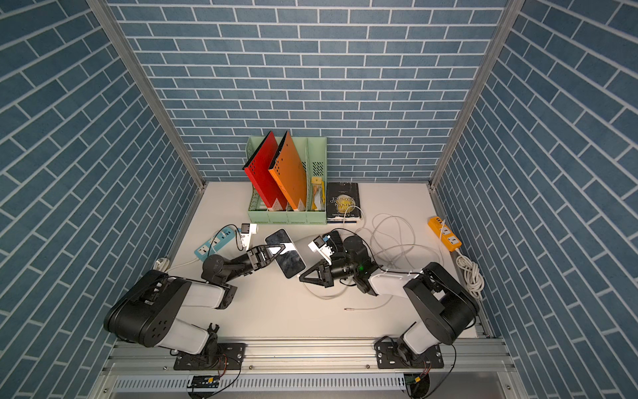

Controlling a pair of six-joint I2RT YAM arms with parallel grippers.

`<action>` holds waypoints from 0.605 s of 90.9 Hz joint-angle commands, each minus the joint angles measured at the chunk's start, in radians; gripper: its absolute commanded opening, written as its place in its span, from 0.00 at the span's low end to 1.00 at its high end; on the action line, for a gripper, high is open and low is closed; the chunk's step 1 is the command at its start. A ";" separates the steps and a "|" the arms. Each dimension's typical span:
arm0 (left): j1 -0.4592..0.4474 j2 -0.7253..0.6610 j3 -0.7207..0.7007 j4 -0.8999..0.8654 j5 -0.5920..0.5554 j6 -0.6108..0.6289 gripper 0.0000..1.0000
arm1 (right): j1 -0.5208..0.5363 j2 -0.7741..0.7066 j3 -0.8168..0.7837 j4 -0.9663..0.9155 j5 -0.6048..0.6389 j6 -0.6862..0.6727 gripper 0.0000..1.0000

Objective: Plug the charging cable into the phone
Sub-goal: Insert the charging cable into the phone.

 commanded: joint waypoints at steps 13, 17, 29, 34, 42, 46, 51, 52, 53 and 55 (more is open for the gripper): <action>-0.024 0.013 -0.009 0.223 0.106 0.016 0.00 | -0.020 0.009 0.104 0.107 0.037 -0.004 0.00; -0.024 0.011 -0.010 0.223 0.106 0.015 0.00 | -0.018 0.011 0.099 0.107 0.036 -0.005 0.00; -0.023 0.004 -0.010 0.223 0.097 0.015 0.00 | -0.028 -0.008 0.065 0.101 0.041 -0.013 0.16; -0.023 0.005 -0.011 0.223 0.090 0.013 0.00 | -0.035 -0.021 0.048 0.078 0.048 -0.028 0.26; -0.021 0.013 -0.009 0.223 0.079 0.013 0.02 | -0.052 -0.049 0.026 0.014 0.068 -0.069 0.39; -0.018 0.025 -0.007 0.223 0.072 0.011 0.03 | -0.064 -0.065 0.018 -0.027 0.082 -0.092 0.46; -0.014 0.039 -0.006 0.223 0.062 0.010 0.04 | -0.076 -0.085 0.010 -0.074 0.101 -0.120 0.52; -0.013 0.043 -0.005 0.223 0.059 0.010 0.05 | -0.079 -0.090 0.007 -0.085 0.106 -0.127 0.52; -0.012 0.047 -0.004 0.222 0.057 0.009 0.07 | -0.081 -0.093 0.006 -0.097 0.112 -0.133 0.53; -0.010 0.057 -0.004 0.221 0.051 0.009 0.10 | -0.089 -0.100 0.004 -0.117 0.122 -0.144 0.54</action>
